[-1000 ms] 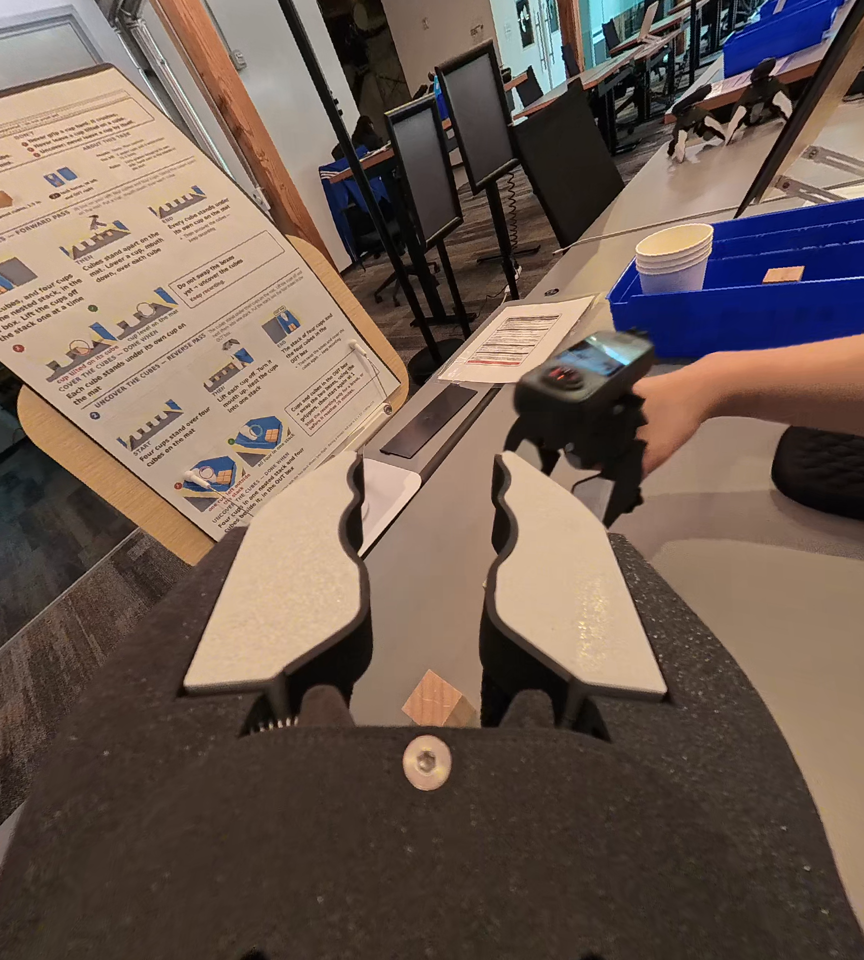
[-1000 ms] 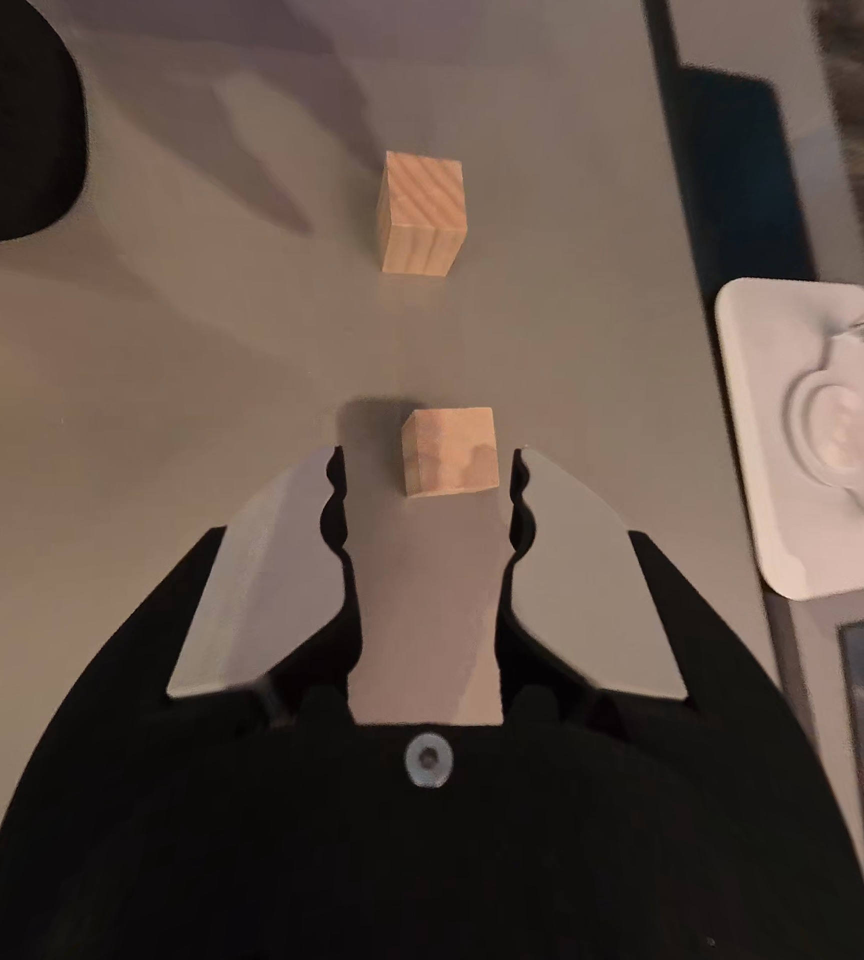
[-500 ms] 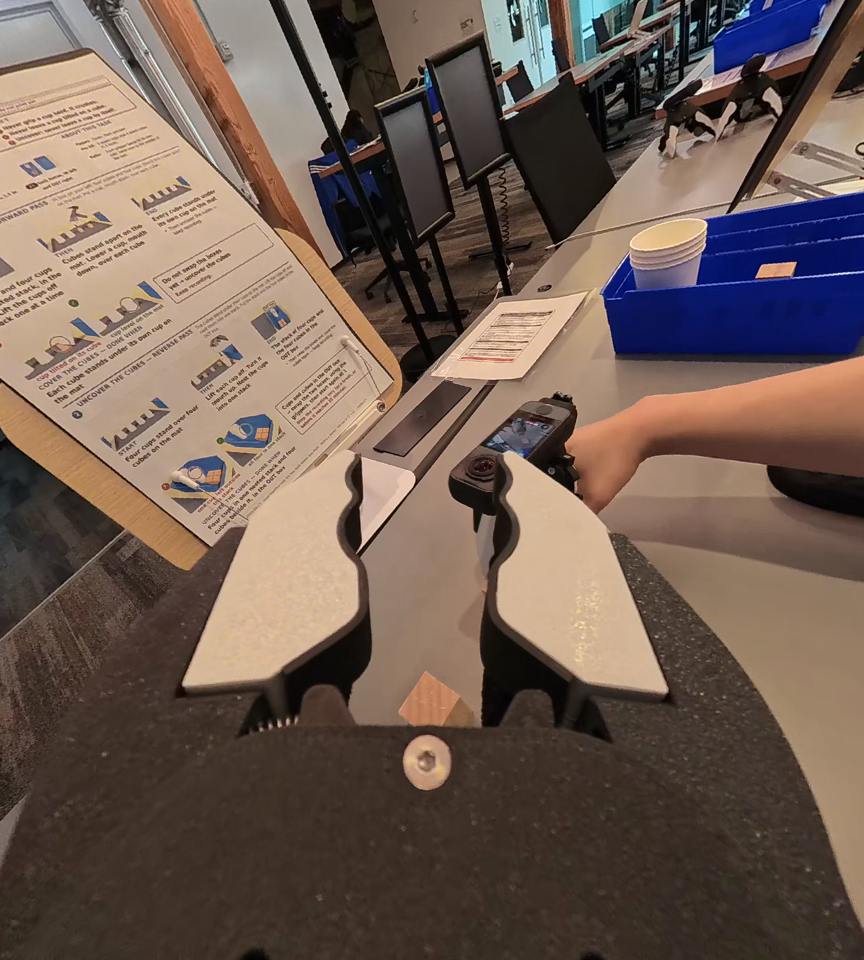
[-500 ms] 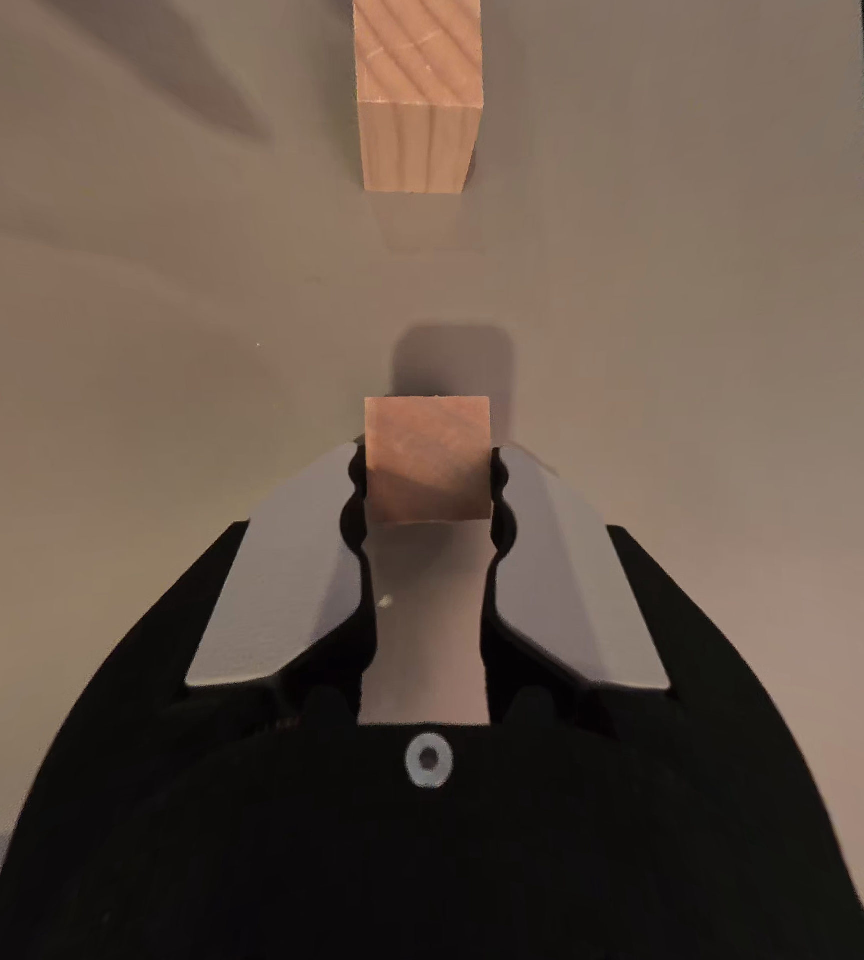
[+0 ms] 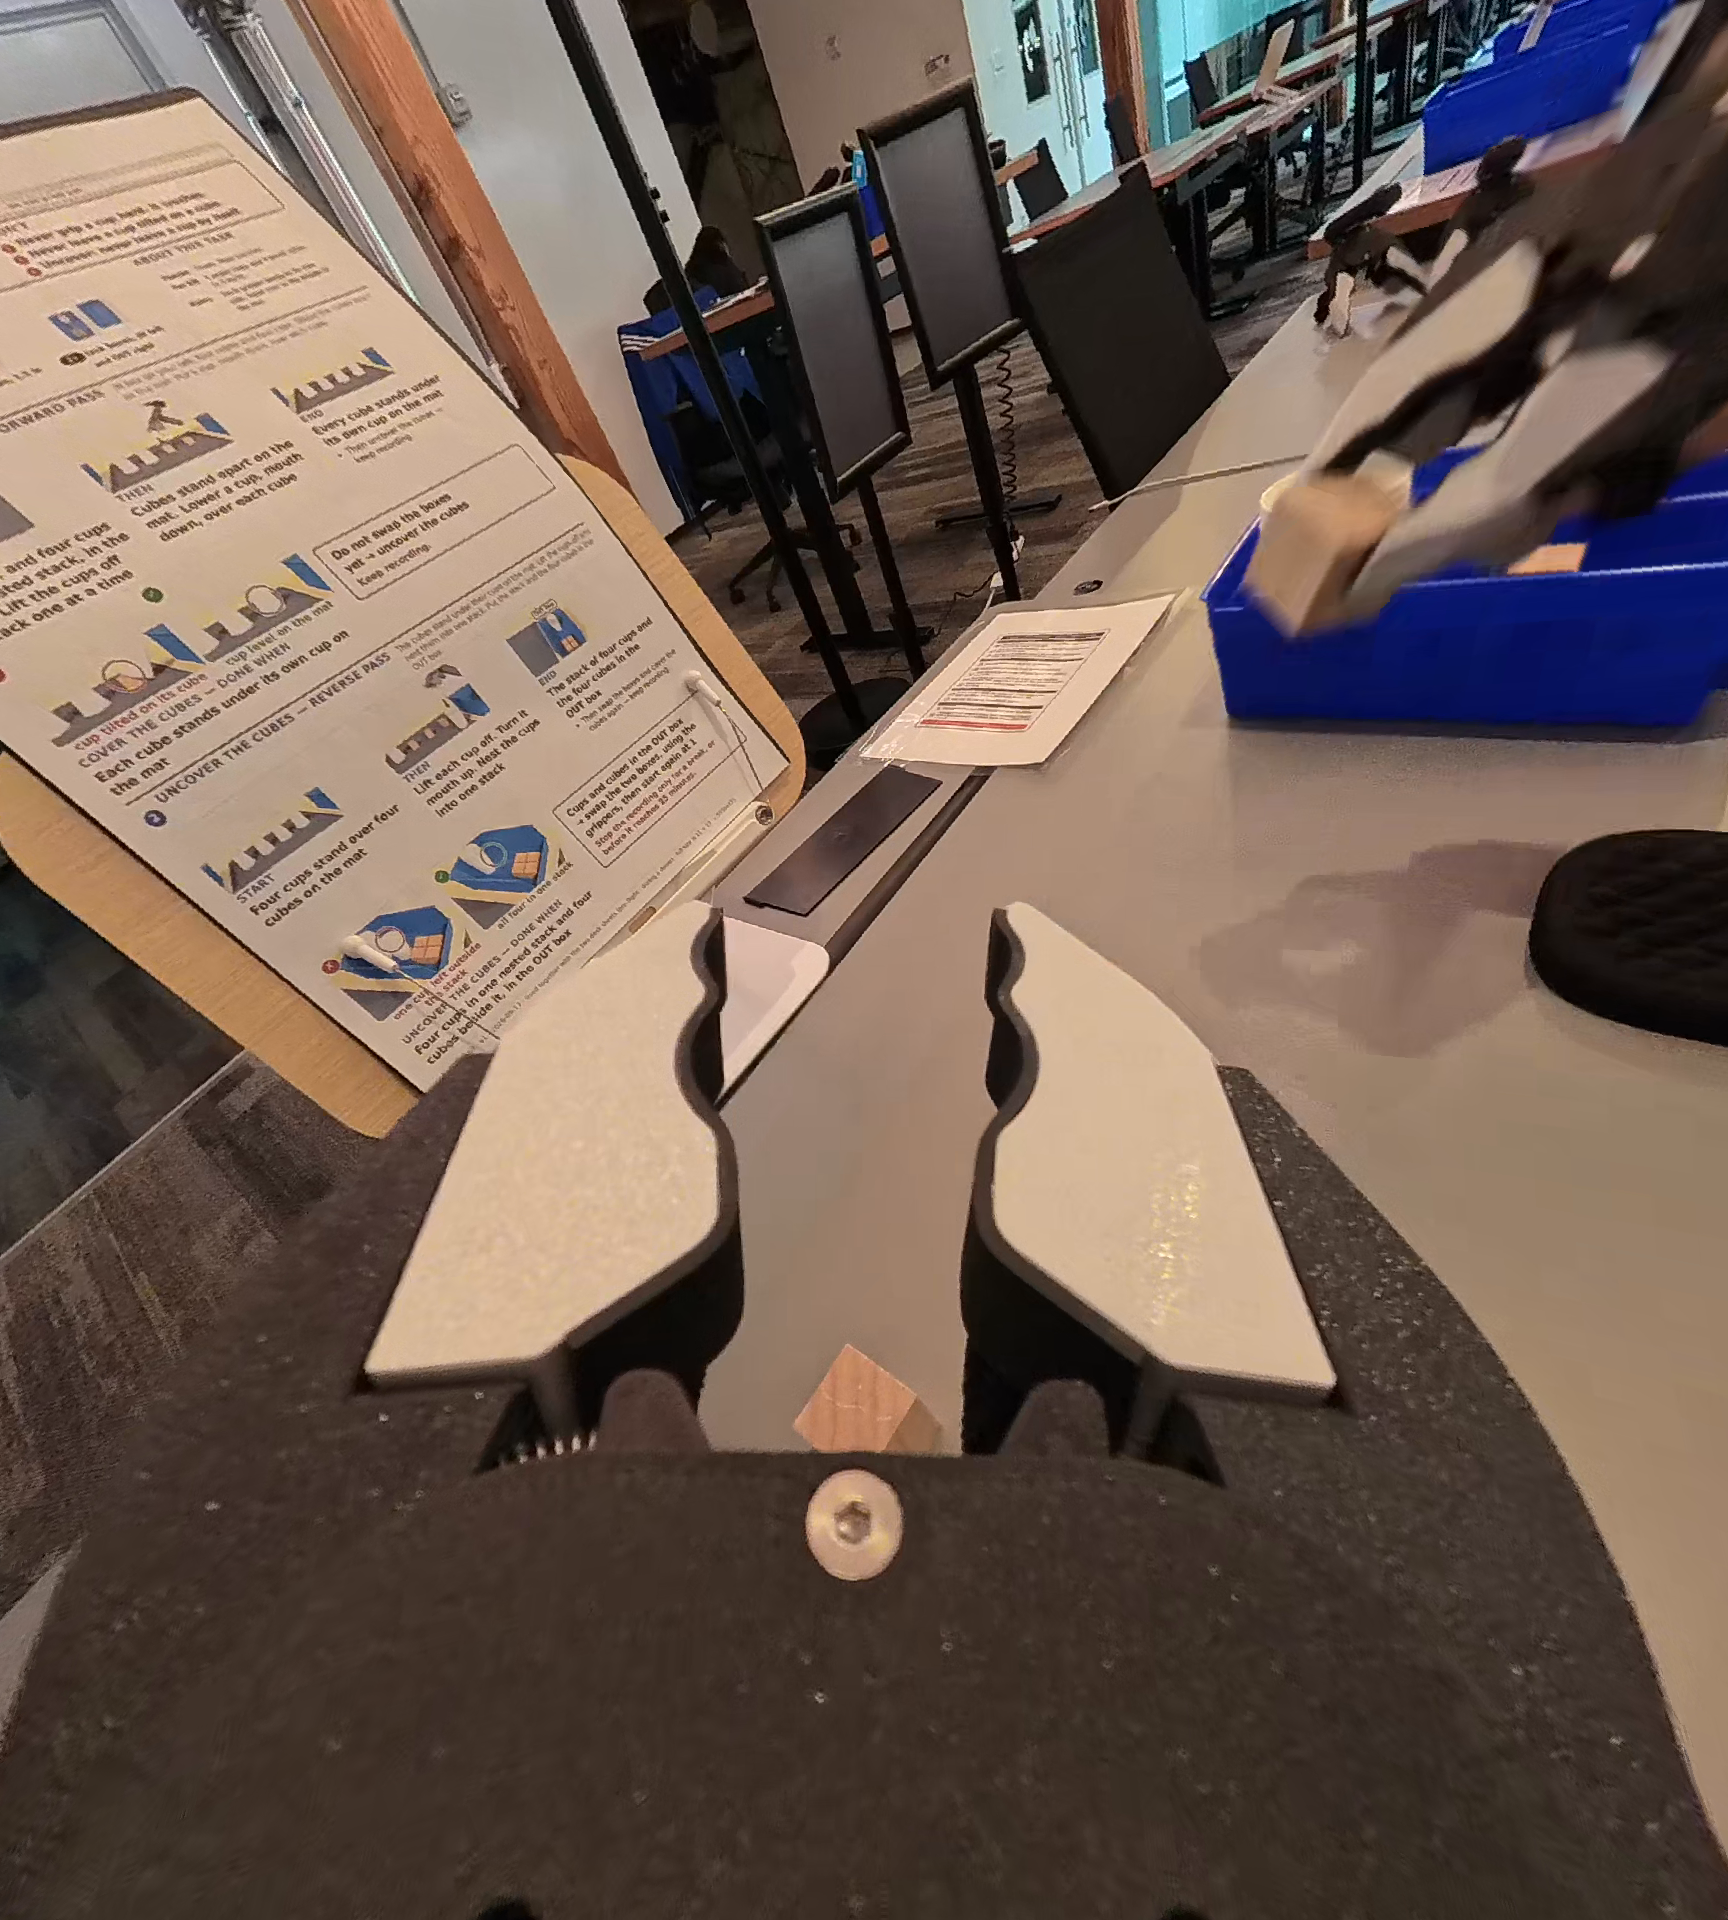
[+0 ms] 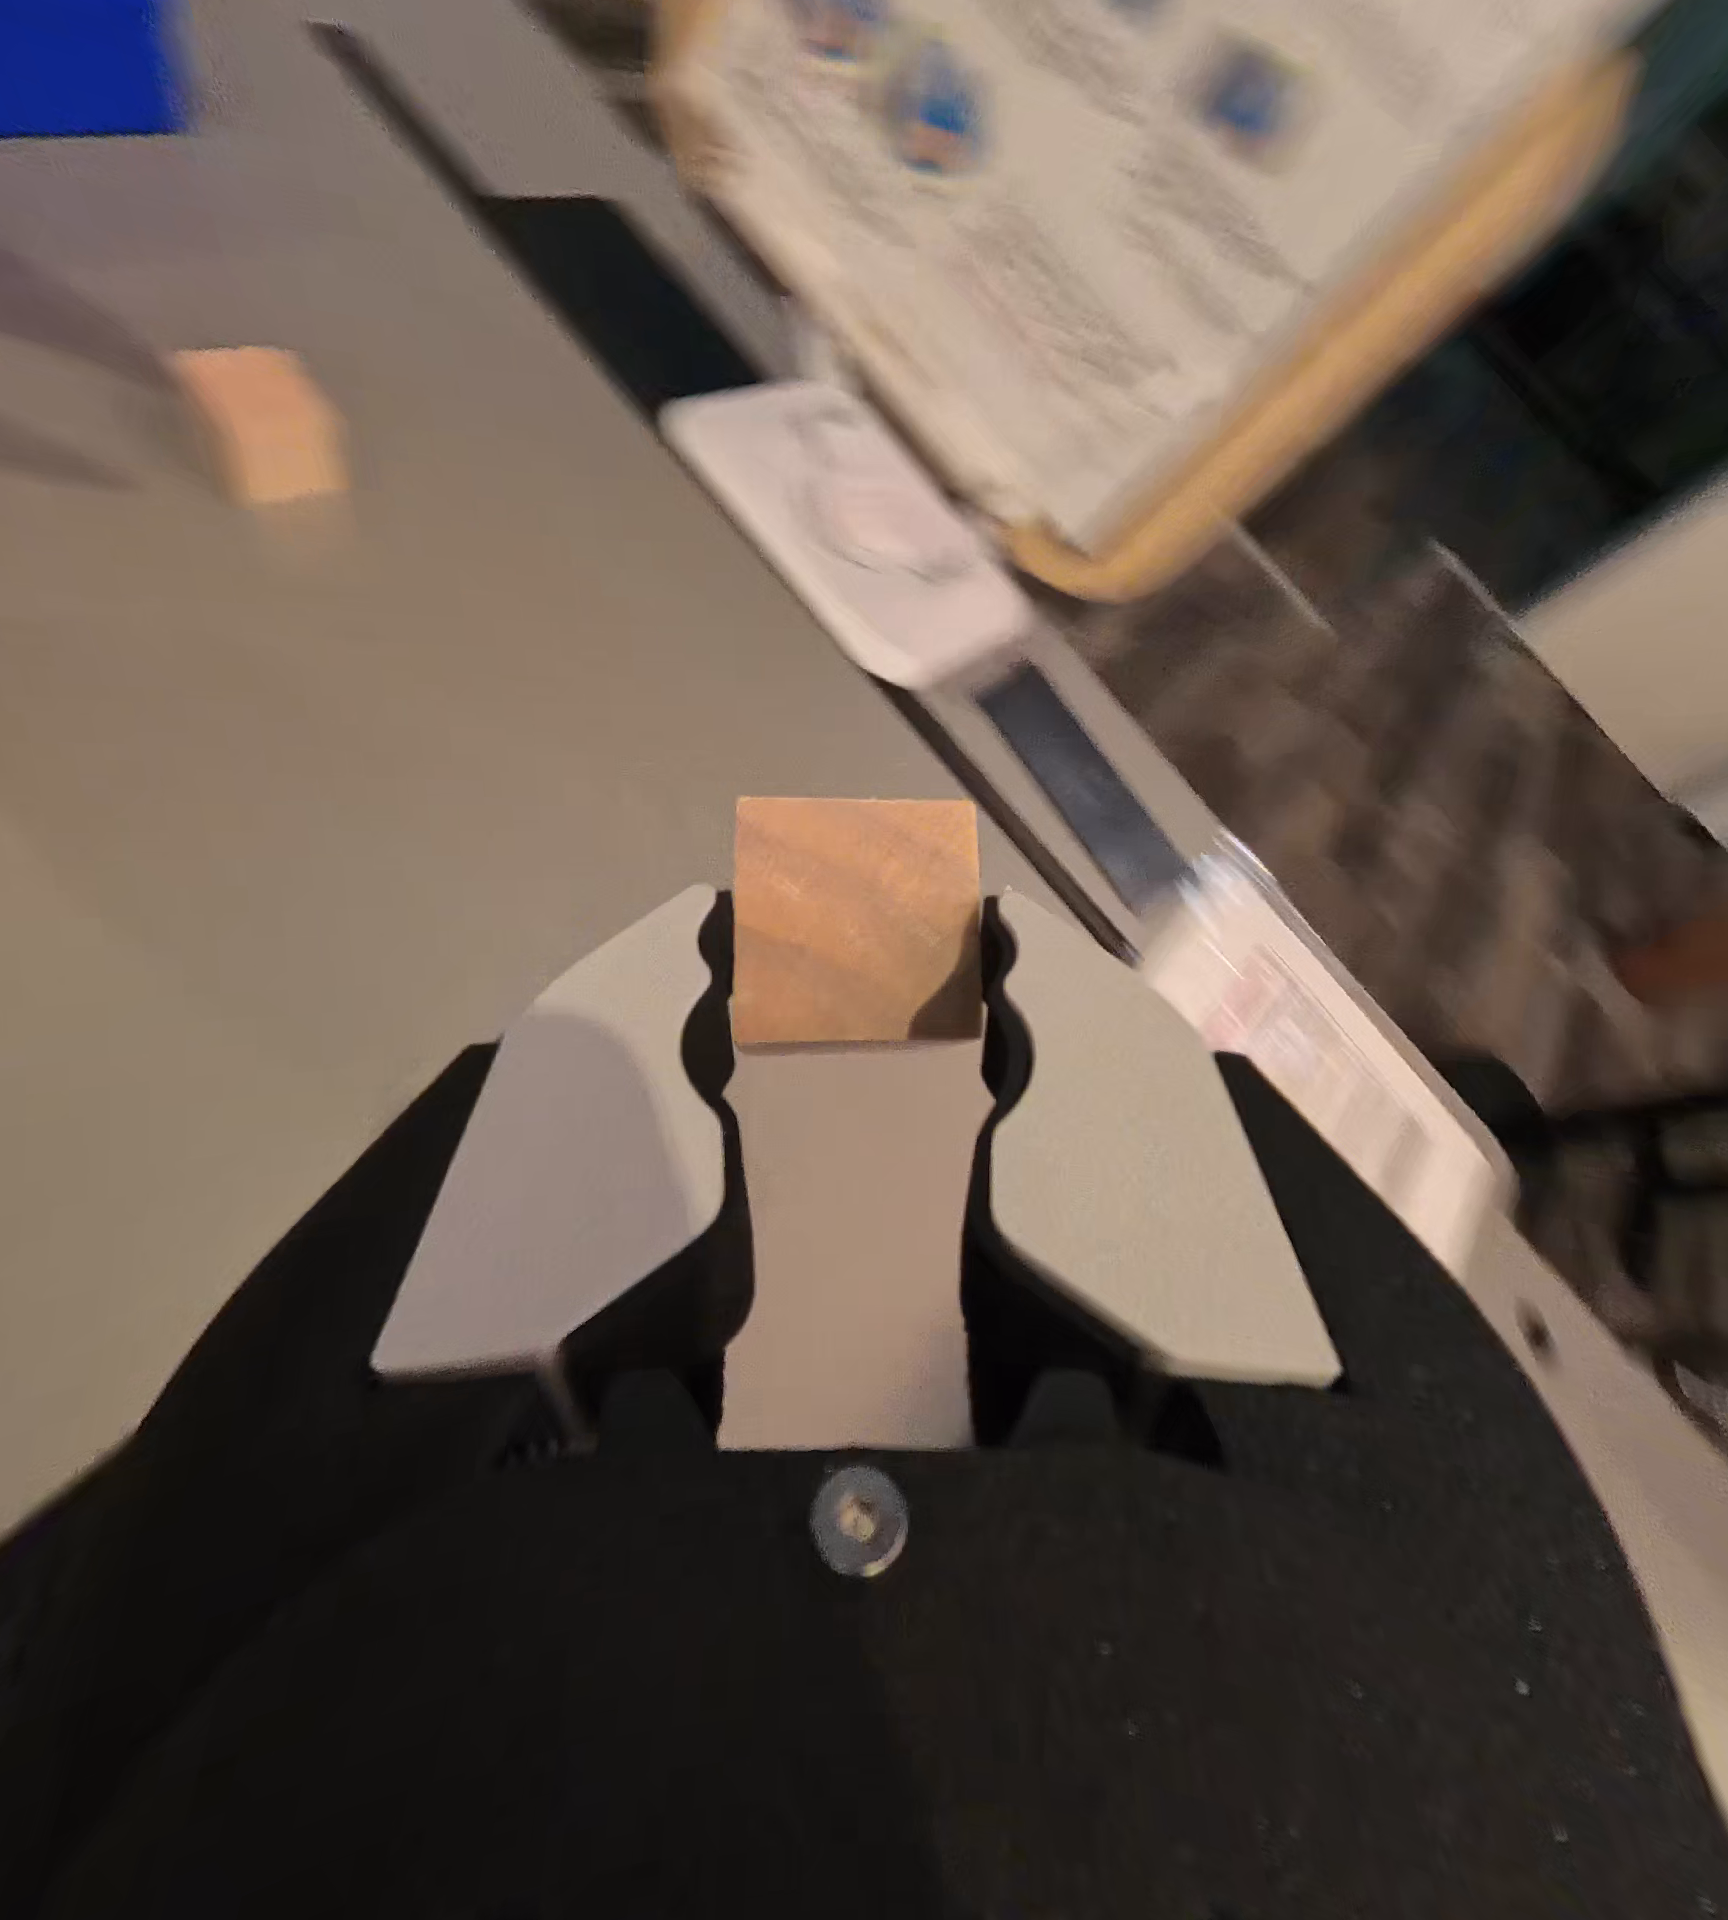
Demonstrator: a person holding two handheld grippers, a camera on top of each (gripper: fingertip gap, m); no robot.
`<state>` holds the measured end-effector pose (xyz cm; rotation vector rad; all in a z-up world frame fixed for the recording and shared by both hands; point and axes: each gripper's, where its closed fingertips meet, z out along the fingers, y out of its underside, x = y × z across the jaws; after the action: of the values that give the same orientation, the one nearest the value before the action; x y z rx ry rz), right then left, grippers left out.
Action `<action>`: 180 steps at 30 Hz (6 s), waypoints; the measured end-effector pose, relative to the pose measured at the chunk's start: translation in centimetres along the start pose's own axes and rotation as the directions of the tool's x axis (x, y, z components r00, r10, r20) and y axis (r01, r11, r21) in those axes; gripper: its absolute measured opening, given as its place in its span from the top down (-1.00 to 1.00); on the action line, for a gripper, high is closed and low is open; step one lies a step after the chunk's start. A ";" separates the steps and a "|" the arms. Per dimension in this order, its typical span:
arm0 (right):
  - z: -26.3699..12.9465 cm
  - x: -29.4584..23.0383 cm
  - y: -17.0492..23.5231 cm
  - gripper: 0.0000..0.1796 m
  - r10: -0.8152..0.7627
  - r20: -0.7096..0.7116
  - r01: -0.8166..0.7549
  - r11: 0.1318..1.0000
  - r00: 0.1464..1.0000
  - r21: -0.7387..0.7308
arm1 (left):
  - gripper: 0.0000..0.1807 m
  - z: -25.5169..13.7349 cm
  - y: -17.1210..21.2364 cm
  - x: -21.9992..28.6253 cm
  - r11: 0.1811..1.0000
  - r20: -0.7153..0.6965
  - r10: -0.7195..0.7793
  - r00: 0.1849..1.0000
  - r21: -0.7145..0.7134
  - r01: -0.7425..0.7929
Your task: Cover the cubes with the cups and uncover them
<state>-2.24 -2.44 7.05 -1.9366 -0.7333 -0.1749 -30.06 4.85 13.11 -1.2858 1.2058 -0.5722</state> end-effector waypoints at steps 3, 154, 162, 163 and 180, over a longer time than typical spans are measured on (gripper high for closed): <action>-7.5 7.7 6.8 0.50 0.262 -0.200 -0.272 0.962 0.944 -0.020 | 0.48 0.0 -0.4 0.4 1.000 -0.005 0.014 1.000 0.008 -0.014; -10.3 4.5 36.5 0.49 0.606 -0.444 -0.689 0.254 0.661 -0.679 | 0.46 -5.0 1.6 -5.4 0.994 0.156 -0.104 0.982 0.045 0.098; -11.0 4.4 36.4 0.43 0.570 -0.432 -0.652 0.259 0.699 -0.713 | 0.46 -5.4 1.5 -5.5 0.994 0.158 -0.105 0.982 0.055 0.098; -11.3 4.5 36.0 0.41 0.571 -0.430 -0.658 0.279 0.699 -0.699 | 0.46 -5.4 1.5 -5.5 0.993 0.157 -0.107 0.982 0.057 0.099; -17.3 18.5 33.5 0.46 0.438 -0.464 -0.634 0.609 0.770 -0.478 | 0.48 -4.6 -0.5 -2.8 0.998 0.218 0.011 0.976 -0.057 0.002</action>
<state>34.81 -19.73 -2.69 -2.5889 0.2034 -0.3537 -35.01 5.28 15.25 -1.3557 1.0480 -0.3843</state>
